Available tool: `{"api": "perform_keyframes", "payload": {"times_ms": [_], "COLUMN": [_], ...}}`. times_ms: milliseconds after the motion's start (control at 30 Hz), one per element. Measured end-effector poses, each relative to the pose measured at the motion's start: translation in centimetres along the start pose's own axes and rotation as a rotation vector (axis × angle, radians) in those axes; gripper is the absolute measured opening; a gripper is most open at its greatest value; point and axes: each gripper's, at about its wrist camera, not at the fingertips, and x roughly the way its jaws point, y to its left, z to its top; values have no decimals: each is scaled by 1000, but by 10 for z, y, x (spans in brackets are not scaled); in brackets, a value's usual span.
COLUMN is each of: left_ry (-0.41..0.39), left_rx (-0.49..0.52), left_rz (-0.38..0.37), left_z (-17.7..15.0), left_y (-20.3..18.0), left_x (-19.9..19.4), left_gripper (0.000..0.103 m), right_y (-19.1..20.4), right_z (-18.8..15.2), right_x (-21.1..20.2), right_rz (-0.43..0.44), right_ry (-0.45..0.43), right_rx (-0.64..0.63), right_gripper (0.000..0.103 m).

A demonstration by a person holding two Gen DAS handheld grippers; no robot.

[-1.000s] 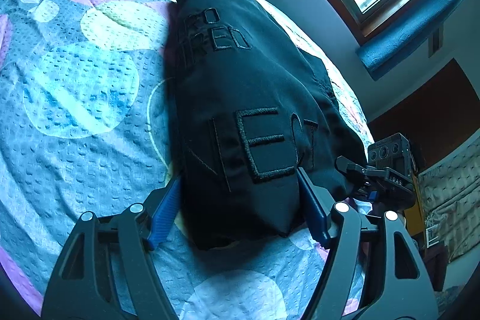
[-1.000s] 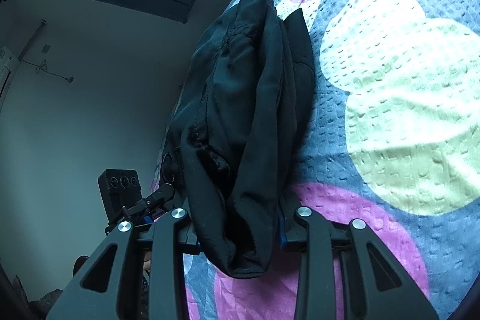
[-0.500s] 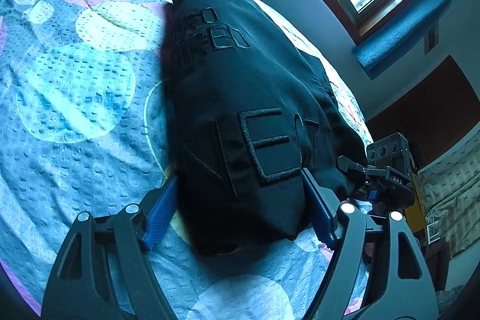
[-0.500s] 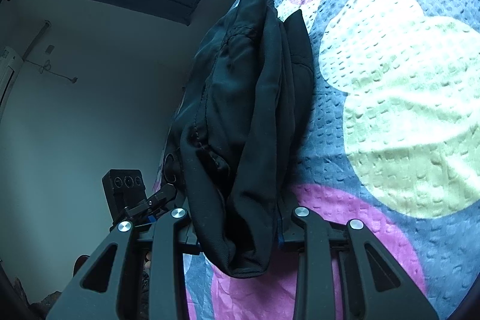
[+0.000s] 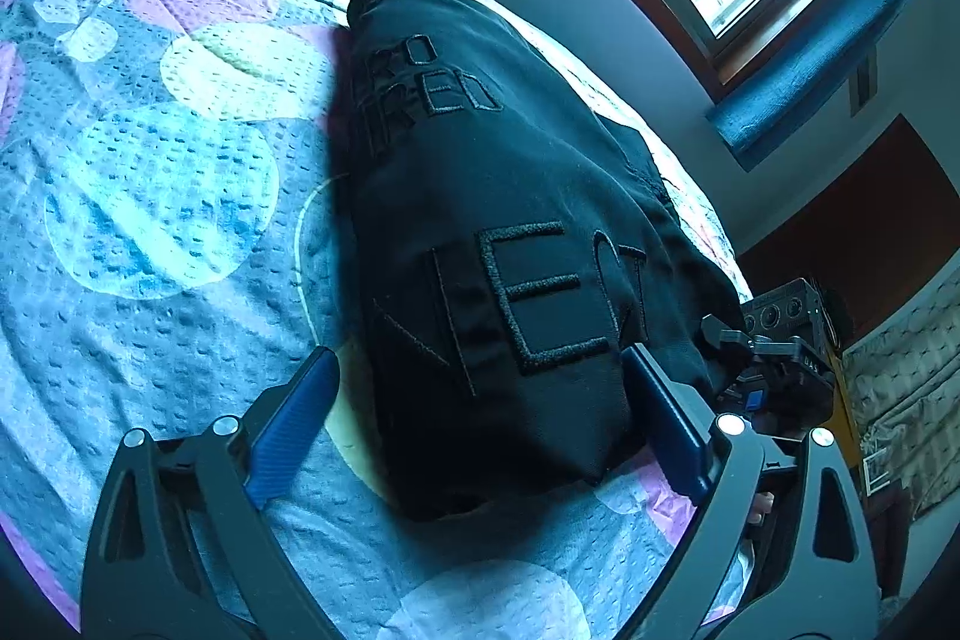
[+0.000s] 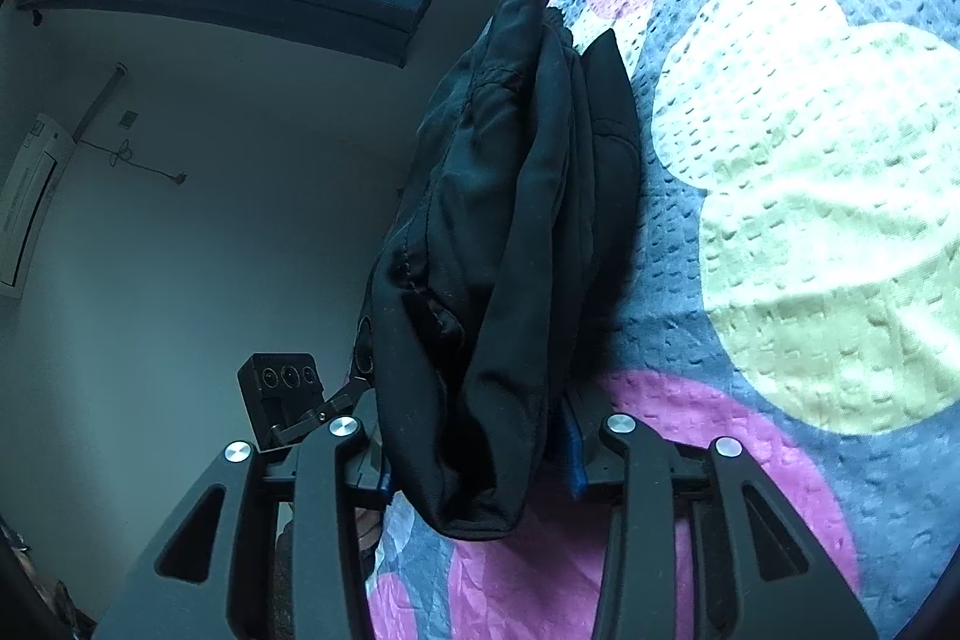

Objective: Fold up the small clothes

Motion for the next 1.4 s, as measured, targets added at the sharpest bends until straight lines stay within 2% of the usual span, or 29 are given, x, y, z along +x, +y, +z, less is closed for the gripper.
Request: {"api": "perform_keyframes", "payload": {"times_ms": [100,233,500,567,733,800,933,1033,1267,1400], "left_ry": [-10,-45,-146,-147,-144,-165,-206,-222,-219,-195], "left_rx": [0,9,116,127,107,123,175,217,311,296], "left_rz": [22,103,314,354,404,460,569,614,639,633], "left_z": [-2,-9,-34,-39,-55,-60,-68,-72,-78,-78], "left_y": [-1,-7,-39,-42,-43,-47,-61,-70,-94,-97], "left_x": [-4,-17,-44,-46,-56,-62,-68,-68,-62,-59], "left_gripper": [95,99,101,101,101,101,101,101,101,101], "right_y": [-1,1,28,35,45,49,57,68,90,97], "right_z": [-2,-7,-41,-49,-66,-71,-83,-92,-111,-116], "right_x": [-7,-16,-44,-44,-42,-41,-42,-40,-30,-27], "right_rz": [21,-11,-164,-219,-360,-421,-489,-565,-781,-820], "right_ry": [-12,-42,-110,-106,-107,-109,-126,-130,-137,-144], "right_rx": [8,-1,-106,-133,-184,-193,-207,-225,-307,-342], "right_gripper": [46,50,80,80,81,81,82,82,83,82]}}
